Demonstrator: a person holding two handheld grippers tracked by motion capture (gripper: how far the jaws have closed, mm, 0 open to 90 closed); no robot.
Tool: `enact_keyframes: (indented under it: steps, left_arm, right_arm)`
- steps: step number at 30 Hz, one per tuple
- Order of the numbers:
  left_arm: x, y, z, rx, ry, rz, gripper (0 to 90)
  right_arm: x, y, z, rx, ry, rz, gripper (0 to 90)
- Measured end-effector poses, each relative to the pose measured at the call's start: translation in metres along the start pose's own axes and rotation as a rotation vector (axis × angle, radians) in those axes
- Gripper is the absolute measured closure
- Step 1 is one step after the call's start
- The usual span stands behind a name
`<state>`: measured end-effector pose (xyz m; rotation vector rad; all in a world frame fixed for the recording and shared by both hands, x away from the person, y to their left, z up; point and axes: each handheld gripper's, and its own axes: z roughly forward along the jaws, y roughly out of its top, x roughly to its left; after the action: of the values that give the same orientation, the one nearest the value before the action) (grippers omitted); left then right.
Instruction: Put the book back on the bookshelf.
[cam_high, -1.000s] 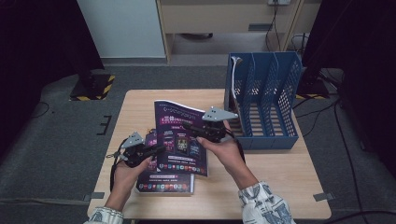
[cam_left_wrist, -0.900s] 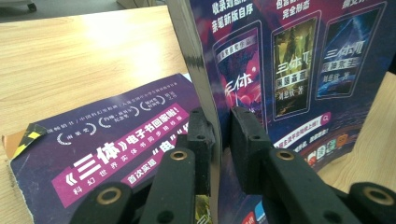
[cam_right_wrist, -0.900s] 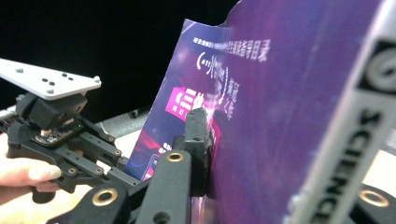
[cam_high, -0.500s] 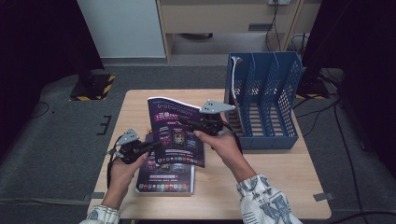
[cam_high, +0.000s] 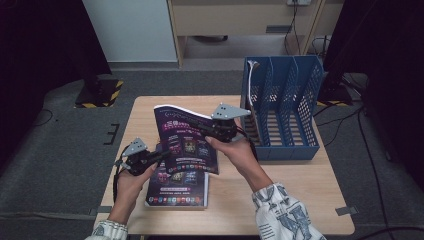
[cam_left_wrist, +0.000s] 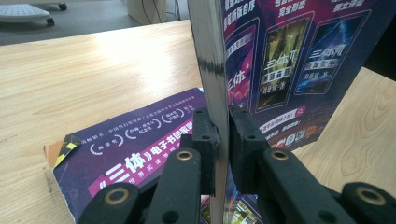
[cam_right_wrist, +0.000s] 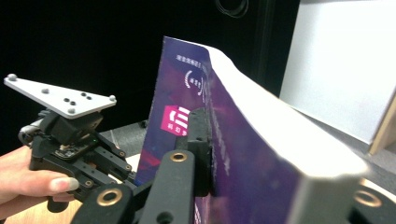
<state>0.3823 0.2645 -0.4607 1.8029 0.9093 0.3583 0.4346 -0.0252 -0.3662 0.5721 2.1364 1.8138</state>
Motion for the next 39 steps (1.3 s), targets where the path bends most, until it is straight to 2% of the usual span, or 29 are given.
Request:
enact_keyframes:
  steps: [4, 7, 14, 16, 18, 19, 21, 24, 25, 29, 31, 33, 36, 39]
  left_arm:
    - [0.0, -0.001, -0.001, 0.002, 0.001, -0.001, 81.7]
    - [0.002, -0.001, -0.001, 0.0, -0.004, -0.008, 81.7]
    - [0.002, -0.002, -0.001, -0.003, -0.002, -0.009, 81.0]
    - [0.003, -0.003, 0.0, -0.005, 0.017, -0.009, 78.9]
    - [0.005, -0.004, 0.001, 0.002, 0.04, -0.004, 71.7]
    - [0.006, -0.004, 0.001, 0.005, 0.068, 0.003, 64.1]
    - [0.009, -0.007, 0.001, -0.019, 0.1, -0.024, 47.1]
    - [0.016, -0.013, -0.002, -0.061, 0.116, -0.071, 34.7]
    - [0.018, -0.016, -0.003, -0.052, 0.128, -0.071, 30.7]
    - [0.028, -0.026, -0.005, -0.005, 0.175, -0.077, 26.9]
    - [0.034, -0.03, -0.005, 0.015, 0.219, -0.08, 25.3]
    - [0.037, -0.033, -0.005, 0.034, 0.263, -0.096, 19.0]
    - [0.038, -0.035, -0.004, 0.054, 0.29, -0.084, 14.2]
    - [0.04, -0.036, -0.002, 0.077, 0.292, -0.088, 10.2]
  right_arm:
    - [0.003, 0.001, 0.004, 0.002, 0.017, 0.019, 76.5]
    - [0.003, 0.002, 0.005, 0.005, 0.026, 0.033, 76.1]
    - [0.002, 0.003, 0.005, 0.015, 0.002, 0.009, 82.3]
    - [0.003, 0.004, 0.005, 0.016, -0.011, -0.011, 82.5]
    - [0.005, 0.004, 0.005, 0.016, -0.018, -0.021, 82.5]
    - [0.005, 0.004, 0.005, 0.014, -0.015, -0.017, 82.5]
    - [0.007, 0.005, 0.004, 0.013, -0.017, -0.024, 82.5]
    - [0.006, 0.006, 0.002, 0.003, -0.026, -0.02, 82.5]
    - [0.004, 0.007, 0.001, -0.004, -0.033, -0.017, 82.5]
    - [0.002, 0.012, -0.003, -0.031, -0.065, -0.011, 82.6]
    - [0.001, 0.015, -0.003, -0.038, -0.091, -0.014, 82.6]
    - [-0.002, 0.017, -0.003, -0.042, -0.11, -0.009, 82.6]
    - [-0.005, 0.02, -0.003, -0.045, -0.126, -0.006, 82.5]
    - [-0.006, 0.022, -0.004, -0.052, -0.143, 0.001, 82.5]
